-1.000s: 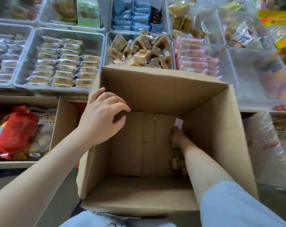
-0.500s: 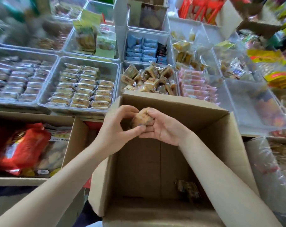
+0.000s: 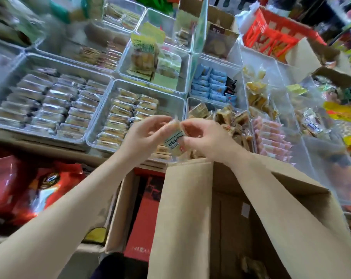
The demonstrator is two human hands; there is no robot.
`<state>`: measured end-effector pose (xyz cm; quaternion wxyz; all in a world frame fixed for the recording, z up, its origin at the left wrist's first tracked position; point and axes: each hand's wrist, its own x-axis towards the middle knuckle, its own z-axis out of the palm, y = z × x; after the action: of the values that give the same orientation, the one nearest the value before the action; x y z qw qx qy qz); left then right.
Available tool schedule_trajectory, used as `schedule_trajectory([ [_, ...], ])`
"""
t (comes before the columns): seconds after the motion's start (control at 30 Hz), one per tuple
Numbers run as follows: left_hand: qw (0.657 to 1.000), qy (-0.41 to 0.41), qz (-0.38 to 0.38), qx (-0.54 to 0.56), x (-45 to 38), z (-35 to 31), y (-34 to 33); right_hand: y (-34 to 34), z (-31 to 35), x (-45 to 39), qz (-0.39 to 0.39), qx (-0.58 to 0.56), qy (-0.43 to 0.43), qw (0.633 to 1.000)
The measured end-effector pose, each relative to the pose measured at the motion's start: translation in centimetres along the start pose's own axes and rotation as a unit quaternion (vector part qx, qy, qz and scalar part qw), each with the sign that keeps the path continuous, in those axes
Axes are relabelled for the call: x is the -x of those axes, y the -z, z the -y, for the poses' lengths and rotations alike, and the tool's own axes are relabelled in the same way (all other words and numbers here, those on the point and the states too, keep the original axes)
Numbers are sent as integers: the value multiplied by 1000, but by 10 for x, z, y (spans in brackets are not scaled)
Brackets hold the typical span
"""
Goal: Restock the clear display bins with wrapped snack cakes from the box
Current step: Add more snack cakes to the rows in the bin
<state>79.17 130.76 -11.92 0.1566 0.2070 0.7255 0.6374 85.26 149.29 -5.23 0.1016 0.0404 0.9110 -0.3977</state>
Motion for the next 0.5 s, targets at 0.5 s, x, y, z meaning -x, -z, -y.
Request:
schedule_trajectory([
  [0.5,835,74,108,-535,-42,157,50,-75,-87,-227,-92,375,-138,912],
])
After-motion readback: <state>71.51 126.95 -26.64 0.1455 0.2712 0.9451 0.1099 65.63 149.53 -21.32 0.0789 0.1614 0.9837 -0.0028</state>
